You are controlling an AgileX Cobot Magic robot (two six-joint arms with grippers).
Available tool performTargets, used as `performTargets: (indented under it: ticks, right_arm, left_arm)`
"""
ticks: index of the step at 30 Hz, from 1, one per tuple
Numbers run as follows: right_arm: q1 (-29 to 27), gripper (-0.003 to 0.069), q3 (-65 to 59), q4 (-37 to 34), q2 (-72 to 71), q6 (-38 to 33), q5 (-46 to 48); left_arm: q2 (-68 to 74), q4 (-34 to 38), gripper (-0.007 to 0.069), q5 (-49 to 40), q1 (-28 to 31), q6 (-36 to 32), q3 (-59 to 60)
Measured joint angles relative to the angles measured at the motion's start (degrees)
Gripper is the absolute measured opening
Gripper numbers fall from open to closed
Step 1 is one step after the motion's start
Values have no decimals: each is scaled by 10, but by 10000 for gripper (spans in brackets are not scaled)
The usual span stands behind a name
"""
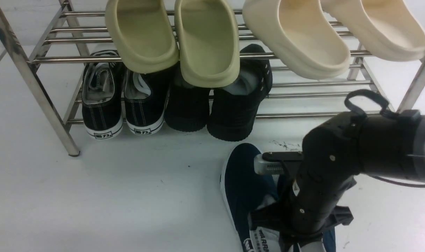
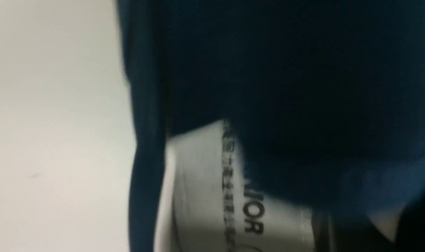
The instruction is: Take the shoes off the shelf with your hand on the white table.
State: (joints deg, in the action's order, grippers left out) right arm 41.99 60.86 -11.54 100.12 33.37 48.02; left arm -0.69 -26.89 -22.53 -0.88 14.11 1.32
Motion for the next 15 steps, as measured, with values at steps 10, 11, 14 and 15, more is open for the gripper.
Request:
performTargets:
  ticks: [10,11,14,15]
  right_arm:
    - [13,127,2,11,1,2,-5]
    - [13,139,2,12,1,2,-5]
    - [16,274,2,13,0,2,-7]
    - [16,329,2,12,0,2,-8]
  left_arm:
    - [0,0,240,0,0,0,0]
    - [0,0,240,0,0,0,0]
    - [0,0,240,0,0,0,0]
    - [0,0,240,0,0,0,0]
